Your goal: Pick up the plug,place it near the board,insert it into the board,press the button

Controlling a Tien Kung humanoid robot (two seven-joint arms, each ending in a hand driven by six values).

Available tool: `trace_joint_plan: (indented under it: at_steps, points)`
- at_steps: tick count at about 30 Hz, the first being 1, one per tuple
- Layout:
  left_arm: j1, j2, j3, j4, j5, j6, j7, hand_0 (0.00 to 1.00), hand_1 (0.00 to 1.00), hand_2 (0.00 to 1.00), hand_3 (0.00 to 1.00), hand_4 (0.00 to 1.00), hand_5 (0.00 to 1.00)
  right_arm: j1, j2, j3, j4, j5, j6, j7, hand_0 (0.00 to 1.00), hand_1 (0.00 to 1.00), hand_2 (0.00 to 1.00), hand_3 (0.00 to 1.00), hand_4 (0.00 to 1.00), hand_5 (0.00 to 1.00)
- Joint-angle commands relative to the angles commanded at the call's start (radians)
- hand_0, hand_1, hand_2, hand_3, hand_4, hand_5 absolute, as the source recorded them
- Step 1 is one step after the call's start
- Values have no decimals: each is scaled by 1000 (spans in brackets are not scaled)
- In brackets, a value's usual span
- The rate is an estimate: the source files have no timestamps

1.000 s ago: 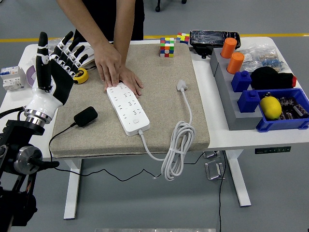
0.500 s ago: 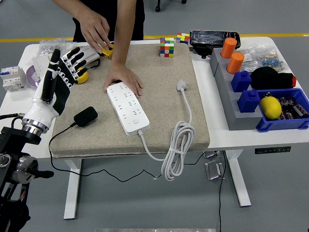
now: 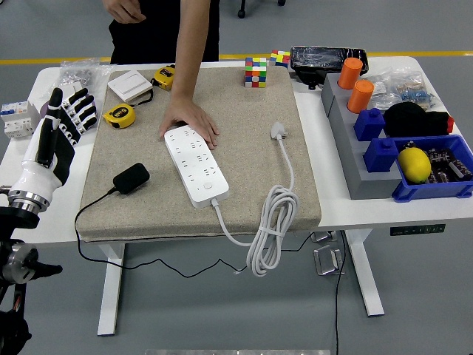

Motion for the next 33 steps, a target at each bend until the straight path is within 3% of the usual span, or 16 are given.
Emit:
trace_joint_plan:
  at_steps: [2, 3, 14, 15, 26, 27, 33]
  points:
    - [3, -1, -1, 0, -1, -2, -1, 955, 910, 867, 862, 998, 998, 2, 1, -3, -1, 4, -1, 4, 821, 788, 751, 758, 998, 998]
    - [4, -2, -2, -1, -1, -3, -2, 984, 916, 856, 807, 998, 998, 4, 2, -5, 0, 5, -1, 6, 846, 794, 752, 777, 998, 998]
    - [4, -11, -5, -11, 6, -6, 1, 994, 939, 863, 776, 998, 998, 18, 11, -23, -3, -46, 22, -17, 874, 817, 763, 800, 998, 998]
    - [4, -12, -6, -11, 8, -6, 1, 998, 958, 864, 693, 998, 998, 21, 12, -32, -6, -54, 32, -27, 931, 869, 823, 759, 998, 998]
    - [4, -17, 0, -14, 22, -10, 14, 994, 952, 865, 718, 998, 998, 25, 19, -22, -9, -57, 34, -33, 932, 876, 823, 767, 998, 998]
    - [4, -17, -1, -14, 26, -10, 15, 966, 923, 841, 766, 998, 998, 25, 19, -23, -10, -53, 32, -32, 901, 849, 800, 761, 998, 998]
    - [4, -18, -5, -18, 30, -7, 17, 935, 887, 812, 769, 998, 998, 25, 21, -20, -11, -44, 27, -27, 878, 839, 789, 758, 998, 998]
